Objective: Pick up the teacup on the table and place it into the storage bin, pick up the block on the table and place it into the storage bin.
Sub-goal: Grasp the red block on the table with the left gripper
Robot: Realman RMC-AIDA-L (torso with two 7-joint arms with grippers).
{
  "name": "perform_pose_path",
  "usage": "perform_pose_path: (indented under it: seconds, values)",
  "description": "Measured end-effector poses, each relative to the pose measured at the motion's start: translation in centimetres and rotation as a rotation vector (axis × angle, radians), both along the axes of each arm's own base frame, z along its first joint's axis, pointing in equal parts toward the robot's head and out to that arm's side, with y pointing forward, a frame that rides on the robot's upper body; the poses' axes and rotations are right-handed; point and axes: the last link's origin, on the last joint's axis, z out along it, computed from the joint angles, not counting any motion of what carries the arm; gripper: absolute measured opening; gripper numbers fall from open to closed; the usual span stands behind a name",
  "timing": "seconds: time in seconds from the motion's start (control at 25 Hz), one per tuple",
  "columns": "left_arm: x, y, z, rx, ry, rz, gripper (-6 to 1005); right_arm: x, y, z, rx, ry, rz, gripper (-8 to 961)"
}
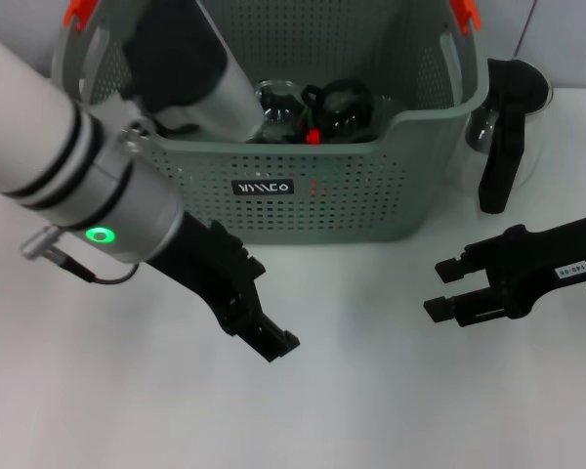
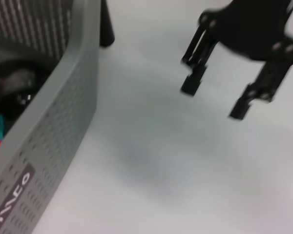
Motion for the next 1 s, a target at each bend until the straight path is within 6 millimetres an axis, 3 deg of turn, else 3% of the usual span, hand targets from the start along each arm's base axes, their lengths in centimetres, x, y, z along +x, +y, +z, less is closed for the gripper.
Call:
perform_pose_path:
  seconds: [0.28, 0.44, 1.0]
  values:
    - [-2.6, 2.9, -3.6, 0.01, 0.032, 0.119, 965, -0.1, 0.2, -0.3, -0.002, 0.001, -0.007, 659]
    - [-3.1, 3.5, -4.8, 0.003, 0.081, 0.175, 965, -0.2, 0.3, -0.3, 0.001, 0.0, -0.014, 659]
    - [-4.1, 4.8, -5.2, 0.08, 0.211, 0.144, 965, -0.3, 0.5, -0.3, 0.006, -0.007, -0.009, 659]
